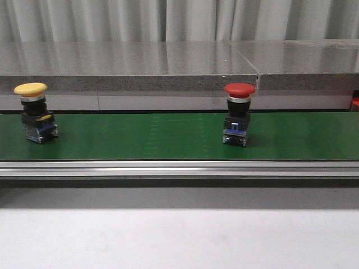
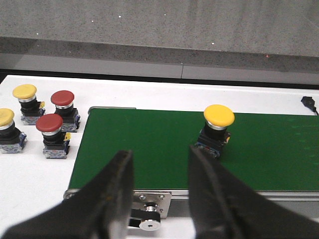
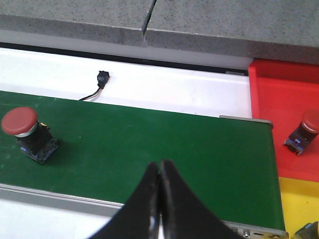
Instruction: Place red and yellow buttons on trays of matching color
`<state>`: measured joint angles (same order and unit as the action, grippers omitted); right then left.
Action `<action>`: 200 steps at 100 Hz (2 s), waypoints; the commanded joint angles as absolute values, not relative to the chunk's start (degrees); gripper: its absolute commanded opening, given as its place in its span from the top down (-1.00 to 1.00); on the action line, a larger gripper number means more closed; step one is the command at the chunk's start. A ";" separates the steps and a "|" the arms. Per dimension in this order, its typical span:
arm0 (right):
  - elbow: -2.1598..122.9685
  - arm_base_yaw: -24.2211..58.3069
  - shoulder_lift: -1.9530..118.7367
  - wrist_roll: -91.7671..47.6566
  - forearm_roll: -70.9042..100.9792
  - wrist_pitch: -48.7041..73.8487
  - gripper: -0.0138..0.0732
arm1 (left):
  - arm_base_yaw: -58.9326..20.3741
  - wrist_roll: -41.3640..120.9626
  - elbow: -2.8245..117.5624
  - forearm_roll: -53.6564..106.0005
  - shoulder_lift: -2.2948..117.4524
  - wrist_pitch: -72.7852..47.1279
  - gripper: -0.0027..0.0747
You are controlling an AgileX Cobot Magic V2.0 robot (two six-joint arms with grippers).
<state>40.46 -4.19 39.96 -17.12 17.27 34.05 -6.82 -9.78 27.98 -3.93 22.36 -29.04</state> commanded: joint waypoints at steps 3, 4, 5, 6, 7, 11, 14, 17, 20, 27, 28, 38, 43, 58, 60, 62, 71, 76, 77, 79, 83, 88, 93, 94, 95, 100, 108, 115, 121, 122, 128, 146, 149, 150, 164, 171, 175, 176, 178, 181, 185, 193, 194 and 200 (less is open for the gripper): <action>41.93 -4.04 39.69 -17.48 17.94 29.82 0.84 | -7.18 -9.67 29.30 -3.66 22.25 -25.09 0.88; 41.93 -4.04 39.69 -17.48 17.94 29.68 0.84 | -7.18 -9.67 29.30 -3.66 22.25 -25.04 0.90; 41.93 -4.04 39.69 -17.48 17.94 29.30 0.84 | -7.18 -9.67 29.30 -3.66 22.25 -25.04 0.95; 41.93 -4.04 39.69 -17.55 17.89 29.12 0.84 | -7.18 -9.67 29.30 -3.66 22.25 -25.04 0.97; 41.93 -4.04 39.69 -17.54 17.89 28.65 0.84 | -7.18 -9.67 29.30 -3.66 22.25 -25.04 0.98; 41.93 -4.04 39.69 -17.56 17.89 27.39 0.84 | -7.18 -9.67 29.30 -3.66 22.25 -25.04 0.98; 41.93 -4.04 39.69 -17.56 17.89 26.08 0.84 | -7.18 -9.67 29.30 -3.66 22.25 -25.04 0.98; 41.93 -4.04 39.69 -17.56 17.89 25.12 0.84 | -7.18 -9.67 29.30 -3.66 22.25 -25.14 0.98; 41.93 -4.04 39.69 -17.56 17.89 24.34 0.84 | -7.18 -9.67 29.30 -3.66 22.25 -25.28 0.98; 41.93 -4.04 39.69 -17.56 17.89 23.17 0.84 | -7.18 -9.67 29.30 -3.66 22.25 -25.28 0.98; 41.93 -4.04 39.69 -17.56 17.89 23.01 0.84 | -7.18 -9.67 29.30 -3.66 22.25 -25.28 0.98; 41.93 -4.04 39.69 -17.56 17.89 22.72 0.84 | -7.18 -9.67 29.30 -3.66 22.25 -25.28 0.98; 41.93 -4.04 39.69 -17.56 17.94 22.73 0.84 | -7.18 -9.67 29.30 -3.66 22.25 -25.28 0.98; 41.93 -4.04 39.69 -17.56 17.94 22.73 0.84 | -7.18 -9.67 29.30 -3.66 22.25 -25.28 0.98; 41.93 -4.04 39.69 -17.56 17.94 22.67 0.84 | -7.18 -9.67 29.30 -3.66 22.25 -25.28 0.98; 41.93 -4.04 39.69 -17.56 17.94 22.61 0.84 | -7.18 -9.67 29.30 -3.66 22.25 -25.28 0.98; 41.93 -4.04 39.69 -17.56 18.13 22.61 0.84 | -7.18 -9.67 29.30 -3.66 22.25 -25.28 0.98; 41.93 -4.04 39.69 -17.56 18.47 22.74 0.84 | -7.18 -9.67 29.30 -3.66 22.25 -25.28 0.98; 41.93 -4.04 39.69 -17.56 18.53 22.88 0.84 | -7.18 -9.67 29.30 -3.66 22.25 -25.28 0.98; 41.93 -4.04 39.69 -17.56 18.68 23.07 0.84 | -7.18 -9.67 29.30 -3.66 22.25 -25.28 0.98; 41.93 -4.04 39.69 -17.56 18.69 23.15 0.84 | -7.18 -9.67 29.30 -3.66 22.25 -25.28 0.98; 41.93 -4.04 39.69 -17.56 18.69 23.15 0.83 | -7.18 -9.67 29.30 -3.66 22.25 -25.28 0.98; 41.93 -4.04 39.69 -17.56 18.69 23.15 0.83 | -7.18 -9.67 29.30 -3.66 22.25 -25.28 0.98; 41.93 -4.04 39.69 -17.56 18.69 23.27 0.82 | -7.18 -9.67 29.30 -3.66 22.25 -25.28 0.98; 41.93 -4.04 39.69 -17.56 18.75 23.27 0.82 | -7.18 -9.67 29.30 -3.66 22.25 -25.28 0.98; 41.93 -4.04 39.69 -17.56 18.81 24.15 0.75 | -7.18 -9.67 29.30 -3.66 22.25 -25.28 0.98; 41.93 -4.04 39.69 -17.56 18.81 25.81 0.50 | -7.18 -9.67 29.30 -3.66 22.25 -25.28 0.98; 41.93 -4.04 39.69 -17.56 18.81 27.53 0.13 | -7.18 -9.67 29.30 -3.66 22.25 -25.28 0.98; 41.93 -4.04 39.69 -17.56 18.81 28.54 -0.28 | -7.18 -9.67 29.30 -3.66 22.25 -25.28 0.98; 41.93 -4.04 39.69 -17.56 18.81 28.62 -0.32 | -7.18 -9.67 29.30 -3.66 22.25 -25.28 0.98; 41.93 -4.04 39.69 -17.56 18.86 28.68 -0.68 | -7.18 -9.67 29.30 -3.66 22.25 -25.28 0.98; 42.28 -4.04 40.10 -17.45 21.32 28.77 -0.78 | -7.18 -9.67 29.30 -3.66 22.25 -25.28 0.98; 42.60 -4.04 40.87 -17.45 21.80 29.19 -0.78 | -7.18 -9.67 29.30 -3.66 22.25 -25.28 0.98; 42.85 -4.04 41.33 -17.45 22.01 29.32 -0.78 | -7.18 -9.67 29.30 -3.66 22.25 -25.28 0.98; 47.54 -4.04 47.48 -17.50 23.26 35.04 -0.78 | -7.18 -9.67 29.30 -3.66 22.25 -25.28 0.98; 50.24 -4.04 51.36 -17.50 23.31 38.31 -0.78 | -7.18 -9.67 29.30 -3.66 22.25 -25.28 0.98; 51.65 -4.04 53.22 -17.50 23.31 39.81 -0.78 | -7.18 -9.67 29.30 -3.66 22.25 -25.28 0.98; 51.87 -4.04 53.96 -17.50 23.31 40.02 -0.78 | -7.18 -9.67 29.30 -3.66 22.25 -25.28 0.98; 52.47 -4.04 55.07 -17.50 23.31 40.45 -0.78 | -7.18 -9.67 29.30 -3.66 22.25 -25.28 0.98; 53.18 -4.04 56.49 -17.56 23.31 40.77 -0.78 | -7.18 -9.67 29.30 -3.66 22.25 -25.28 0.98; 54.12 -4.04 58.40 -17.61 23.31 40.86 -0.78 | -7.18 -9.67 29.30 -3.66 22.25 -25.28 0.98; 55.79 -3.92 61.65 -17.68 23.31 40.86 -0.78 | -7.18 -9.67 29.30 -3.66 22.25 -25.28 0.98; 56.08 -3.92 62.20 -17.68 23.31 40.86 -0.78 | -7.18 -9.67 29.30 -3.66 22.25 -25.28 0.98; 57.17 -3.87 64.38 -18.11 23.31 40.86 -0.78 | -7.18 -9.67 29.30 -3.66 22.25 -25.28 0.98</action>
